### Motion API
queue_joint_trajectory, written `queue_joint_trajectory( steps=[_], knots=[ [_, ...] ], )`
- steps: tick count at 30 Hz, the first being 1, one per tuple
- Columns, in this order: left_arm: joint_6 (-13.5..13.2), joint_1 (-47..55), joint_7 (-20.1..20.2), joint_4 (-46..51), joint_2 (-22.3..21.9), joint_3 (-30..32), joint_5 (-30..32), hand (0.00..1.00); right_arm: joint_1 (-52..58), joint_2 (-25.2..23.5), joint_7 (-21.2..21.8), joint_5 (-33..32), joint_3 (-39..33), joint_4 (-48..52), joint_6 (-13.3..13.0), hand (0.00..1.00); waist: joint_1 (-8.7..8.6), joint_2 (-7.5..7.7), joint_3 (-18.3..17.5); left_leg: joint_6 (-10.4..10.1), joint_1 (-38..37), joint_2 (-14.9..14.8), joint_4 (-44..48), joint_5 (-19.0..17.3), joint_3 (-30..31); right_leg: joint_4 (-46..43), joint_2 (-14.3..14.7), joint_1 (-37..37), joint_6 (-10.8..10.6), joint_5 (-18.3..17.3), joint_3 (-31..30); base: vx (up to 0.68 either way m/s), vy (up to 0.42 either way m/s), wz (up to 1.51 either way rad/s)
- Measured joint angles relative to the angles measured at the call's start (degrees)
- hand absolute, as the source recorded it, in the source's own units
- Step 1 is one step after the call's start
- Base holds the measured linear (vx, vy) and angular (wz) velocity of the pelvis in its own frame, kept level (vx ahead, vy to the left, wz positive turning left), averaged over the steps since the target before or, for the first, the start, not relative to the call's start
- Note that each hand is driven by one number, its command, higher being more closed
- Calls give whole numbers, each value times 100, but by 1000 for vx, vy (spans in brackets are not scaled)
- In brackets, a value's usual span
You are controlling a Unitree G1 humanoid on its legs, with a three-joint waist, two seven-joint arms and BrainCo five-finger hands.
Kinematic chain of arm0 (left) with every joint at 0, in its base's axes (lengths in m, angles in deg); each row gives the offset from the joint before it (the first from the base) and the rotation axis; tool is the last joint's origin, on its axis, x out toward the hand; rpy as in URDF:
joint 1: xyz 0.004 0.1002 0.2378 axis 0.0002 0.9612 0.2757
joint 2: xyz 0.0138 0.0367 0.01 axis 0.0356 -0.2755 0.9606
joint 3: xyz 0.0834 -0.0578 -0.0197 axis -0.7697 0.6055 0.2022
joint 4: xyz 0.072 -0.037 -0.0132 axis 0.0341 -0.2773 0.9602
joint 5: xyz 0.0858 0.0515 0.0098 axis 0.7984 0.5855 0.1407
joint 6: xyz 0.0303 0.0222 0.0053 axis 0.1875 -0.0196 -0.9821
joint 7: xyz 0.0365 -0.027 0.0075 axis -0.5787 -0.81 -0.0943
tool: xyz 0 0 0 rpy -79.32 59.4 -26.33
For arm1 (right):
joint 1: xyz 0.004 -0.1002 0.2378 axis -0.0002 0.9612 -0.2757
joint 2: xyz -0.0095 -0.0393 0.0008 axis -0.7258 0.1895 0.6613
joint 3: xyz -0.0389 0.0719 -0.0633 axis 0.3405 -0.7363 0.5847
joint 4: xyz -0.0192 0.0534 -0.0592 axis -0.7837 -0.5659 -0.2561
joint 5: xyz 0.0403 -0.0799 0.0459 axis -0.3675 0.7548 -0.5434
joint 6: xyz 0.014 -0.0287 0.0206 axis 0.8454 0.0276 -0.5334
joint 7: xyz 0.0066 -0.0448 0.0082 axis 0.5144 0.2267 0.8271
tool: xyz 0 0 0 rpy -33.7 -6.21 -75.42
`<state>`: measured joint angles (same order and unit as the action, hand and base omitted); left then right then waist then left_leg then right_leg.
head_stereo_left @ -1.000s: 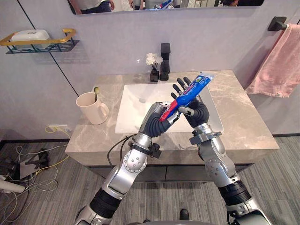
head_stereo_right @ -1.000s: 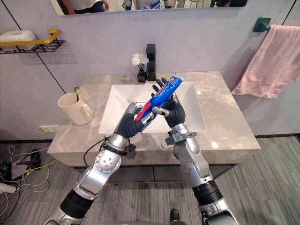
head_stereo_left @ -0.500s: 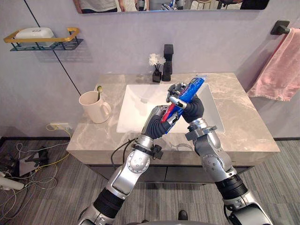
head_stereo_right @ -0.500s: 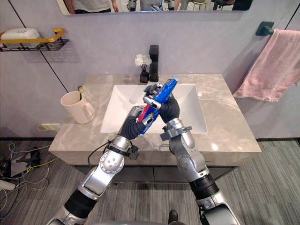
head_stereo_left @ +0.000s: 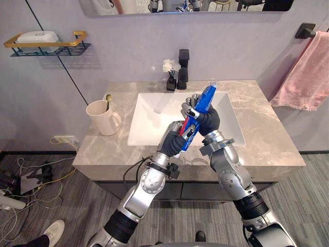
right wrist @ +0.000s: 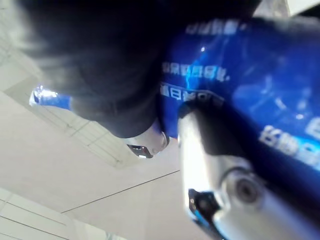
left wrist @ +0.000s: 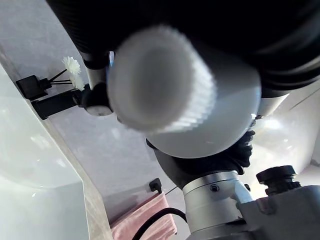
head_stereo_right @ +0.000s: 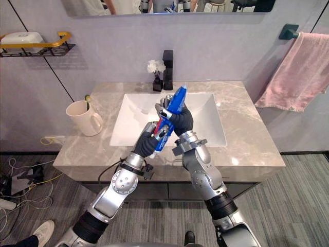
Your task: Organize washtable
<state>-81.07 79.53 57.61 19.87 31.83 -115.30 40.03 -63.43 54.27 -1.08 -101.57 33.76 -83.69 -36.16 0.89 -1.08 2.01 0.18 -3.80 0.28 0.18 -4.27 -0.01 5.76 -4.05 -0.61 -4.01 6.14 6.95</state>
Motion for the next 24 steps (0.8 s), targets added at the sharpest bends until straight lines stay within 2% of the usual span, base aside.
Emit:
queue_joint_trajectory(
  steps=[4,13,24],
  knots=[
    [4,24,-86,210,50,180,7,0,-10,-29,-1,-1,-202,3,-7,100,0,0,0,0,-6,-1,0,0,0,0,1,-7,0,0,1,0,0,0],
    [-6,125,-255,1135,261,1003,19,0,-10,48,0,0,-538,10,-9,100,1,-1,1,-1,-54,-2,0,-1,-6,0,-1,-55,0,0,-1,-23,-4,0],
    [-131,1176,-490,2123,256,2630,-51,0,365,68,7,70,-1134,195,-16,100,27,-3,4,-2,-49,-6,-22,-3,-3,0,-5,-54,-2,-6,21,-6,-1,0]
  ],
)
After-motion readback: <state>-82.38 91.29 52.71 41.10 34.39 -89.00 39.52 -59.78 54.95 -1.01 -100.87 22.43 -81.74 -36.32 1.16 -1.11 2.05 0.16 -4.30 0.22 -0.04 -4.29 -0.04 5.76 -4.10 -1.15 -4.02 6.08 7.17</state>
